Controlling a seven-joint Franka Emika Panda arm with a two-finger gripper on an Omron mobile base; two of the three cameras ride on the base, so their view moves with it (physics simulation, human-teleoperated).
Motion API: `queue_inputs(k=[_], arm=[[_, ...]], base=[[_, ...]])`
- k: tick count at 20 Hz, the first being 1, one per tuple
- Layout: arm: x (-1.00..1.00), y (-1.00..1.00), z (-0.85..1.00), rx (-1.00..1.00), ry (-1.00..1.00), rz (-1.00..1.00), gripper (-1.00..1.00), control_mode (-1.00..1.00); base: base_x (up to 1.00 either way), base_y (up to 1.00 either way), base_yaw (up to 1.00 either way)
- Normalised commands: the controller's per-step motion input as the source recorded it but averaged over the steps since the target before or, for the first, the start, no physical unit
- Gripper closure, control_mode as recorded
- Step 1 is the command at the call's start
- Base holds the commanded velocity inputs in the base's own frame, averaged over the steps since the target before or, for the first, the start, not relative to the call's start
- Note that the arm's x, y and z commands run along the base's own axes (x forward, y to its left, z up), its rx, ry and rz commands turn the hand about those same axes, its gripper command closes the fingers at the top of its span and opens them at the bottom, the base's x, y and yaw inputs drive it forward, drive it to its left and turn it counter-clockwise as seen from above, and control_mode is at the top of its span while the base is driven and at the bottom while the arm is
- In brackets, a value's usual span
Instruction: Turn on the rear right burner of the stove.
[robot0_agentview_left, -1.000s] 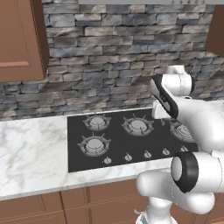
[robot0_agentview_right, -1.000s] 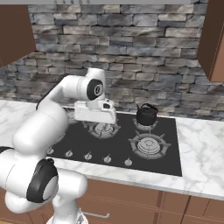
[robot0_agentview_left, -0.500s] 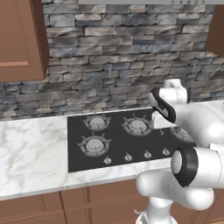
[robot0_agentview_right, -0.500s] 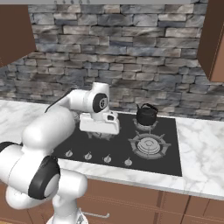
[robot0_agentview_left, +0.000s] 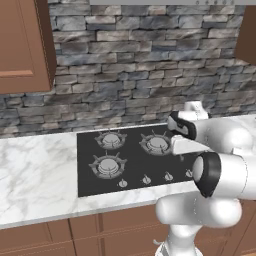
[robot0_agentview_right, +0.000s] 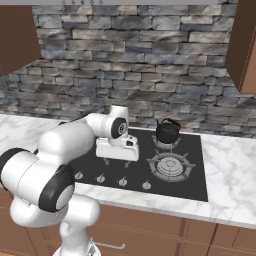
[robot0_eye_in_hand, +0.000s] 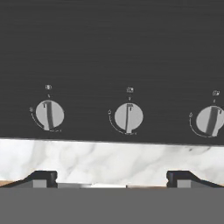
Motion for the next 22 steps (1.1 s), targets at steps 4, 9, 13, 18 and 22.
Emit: queue_inputs(k=[4,9,13,18,22], arm=[[0.00,-0.12,-0.40,0.00,0.00,0.00,-1.00,-1.00],[0.00,-0.13,-0.40,0.00,0.01,0.00,-1.00,-1.00],[0.00,-0.01,-0.40,0.00,0.00,0.00,-1.00,-1.00],[0.00,0.00,-0.28,0.00,0.00,0.00,-1.00,-1.00],[0.00,0.00,-0.20,0.00,0.00,0.00,-1.00,-1.00]], base=[[0.00,0.00,0.00],[0.00,0.00,0.00],[0.00,0.00,0.00],[0.00,0.00,0.00],[0.00,0.00,0.00]])
